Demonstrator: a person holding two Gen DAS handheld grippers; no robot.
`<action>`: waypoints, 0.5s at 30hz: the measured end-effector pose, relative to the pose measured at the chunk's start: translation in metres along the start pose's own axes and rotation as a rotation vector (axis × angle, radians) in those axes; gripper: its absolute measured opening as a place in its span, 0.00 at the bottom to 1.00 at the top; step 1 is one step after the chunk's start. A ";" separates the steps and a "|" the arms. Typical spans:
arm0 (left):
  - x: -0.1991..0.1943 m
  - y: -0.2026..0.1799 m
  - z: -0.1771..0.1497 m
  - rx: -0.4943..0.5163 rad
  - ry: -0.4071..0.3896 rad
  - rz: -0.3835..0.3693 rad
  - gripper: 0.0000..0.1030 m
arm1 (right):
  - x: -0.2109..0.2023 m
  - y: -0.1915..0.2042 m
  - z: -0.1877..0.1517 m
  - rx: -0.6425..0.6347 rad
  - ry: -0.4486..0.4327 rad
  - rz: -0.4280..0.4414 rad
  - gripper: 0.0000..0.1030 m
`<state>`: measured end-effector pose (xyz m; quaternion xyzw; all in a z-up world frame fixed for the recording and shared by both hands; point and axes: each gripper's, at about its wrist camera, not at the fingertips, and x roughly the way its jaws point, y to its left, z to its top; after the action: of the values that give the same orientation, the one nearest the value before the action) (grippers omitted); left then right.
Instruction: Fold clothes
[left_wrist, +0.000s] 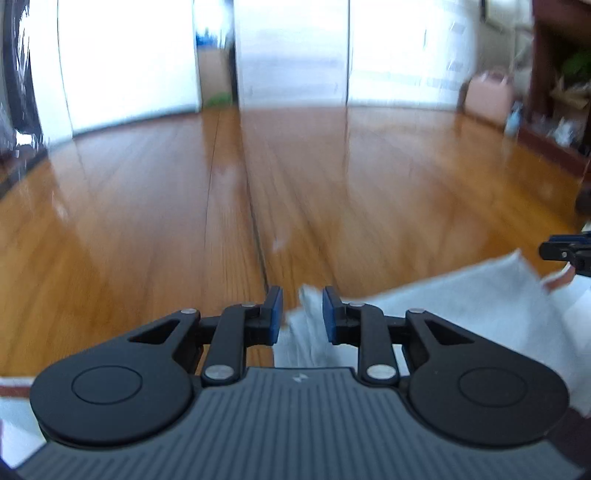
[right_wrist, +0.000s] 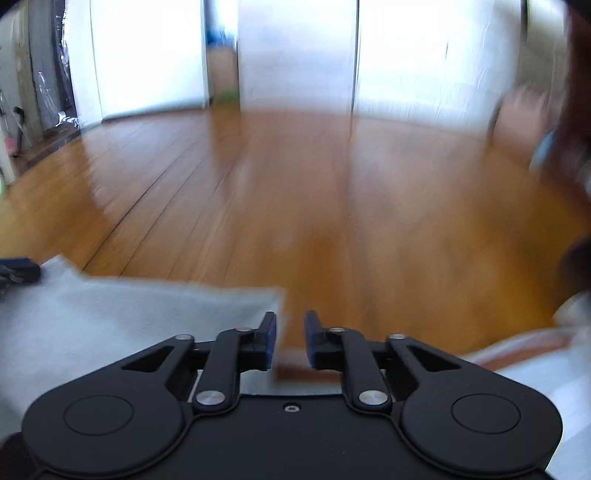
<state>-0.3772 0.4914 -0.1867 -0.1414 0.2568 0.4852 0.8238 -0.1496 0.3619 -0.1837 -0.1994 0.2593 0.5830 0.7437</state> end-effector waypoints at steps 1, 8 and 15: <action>-0.005 -0.002 0.003 0.003 -0.011 -0.034 0.21 | -0.009 0.004 0.002 -0.035 -0.044 0.020 0.22; 0.000 -0.026 -0.007 0.056 0.193 -0.197 0.22 | -0.006 0.028 0.007 -0.073 0.027 0.227 0.34; 0.020 -0.012 -0.023 -0.040 0.307 -0.181 0.20 | 0.036 0.022 0.013 0.026 0.143 0.237 0.47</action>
<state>-0.3653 0.4889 -0.2170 -0.2528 0.3562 0.3869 0.8121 -0.1620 0.4023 -0.1961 -0.1987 0.3408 0.6478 0.6517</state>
